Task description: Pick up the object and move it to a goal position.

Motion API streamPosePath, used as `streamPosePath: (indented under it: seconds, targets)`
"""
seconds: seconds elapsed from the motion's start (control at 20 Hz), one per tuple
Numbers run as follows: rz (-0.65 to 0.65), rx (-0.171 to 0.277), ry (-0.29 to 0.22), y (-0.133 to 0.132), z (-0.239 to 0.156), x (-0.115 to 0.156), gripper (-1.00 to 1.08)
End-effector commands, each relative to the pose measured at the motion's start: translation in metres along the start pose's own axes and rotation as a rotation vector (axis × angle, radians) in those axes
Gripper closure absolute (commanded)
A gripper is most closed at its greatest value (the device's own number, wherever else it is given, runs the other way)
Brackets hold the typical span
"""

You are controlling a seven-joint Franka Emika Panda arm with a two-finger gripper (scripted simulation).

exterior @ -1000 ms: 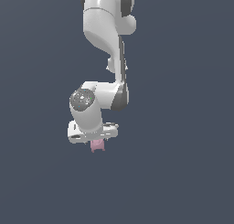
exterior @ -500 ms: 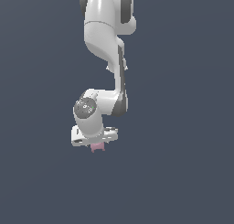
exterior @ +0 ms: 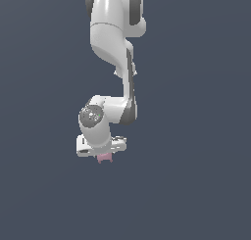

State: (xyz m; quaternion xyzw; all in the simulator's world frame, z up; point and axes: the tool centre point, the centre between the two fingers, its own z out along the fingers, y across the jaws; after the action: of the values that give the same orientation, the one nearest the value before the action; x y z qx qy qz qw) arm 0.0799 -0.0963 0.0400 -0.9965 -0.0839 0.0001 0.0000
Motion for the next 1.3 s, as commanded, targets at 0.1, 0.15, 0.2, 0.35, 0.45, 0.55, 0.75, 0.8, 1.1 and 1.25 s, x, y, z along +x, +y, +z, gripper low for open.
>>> streamPosePath:
  seconds: [0.1, 0.15, 0.2, 0.35, 0.45, 0.55, 0.75, 0.8, 1.1, 1.25]
  targets:
    - [0.000, 0.000, 0.000, 0.000, 0.000, 0.000, 1.08]
    - [0.000, 0.000, 0.000, 0.000, -0.001, 0.000, 1.08]
    - [0.000, 0.000, 0.000, -0.001, -0.002, 0.000, 1.08]
    - [0.000, 0.000, 0.000, -0.004, -0.009, -0.001, 1.08]
    - [0.000, 0.000, 0.000, -0.007, -0.016, -0.002, 1.08]
    - [0.000, 0.000, 0.000, -0.011, -0.025, -0.004, 1.08]
    - [0.000, 0.000, 0.000, -0.022, -0.049, -0.007, 1.08]
    - [0.000, 0.000, 0.000, -0.025, -0.057, -0.008, 1.08]
    - [0.000, 0.000, 0.000, -0.052, -0.116, -0.016, 1.08]
    - [0.000, -0.001, 0.000, -0.067, -0.150, -0.021, 1.08]
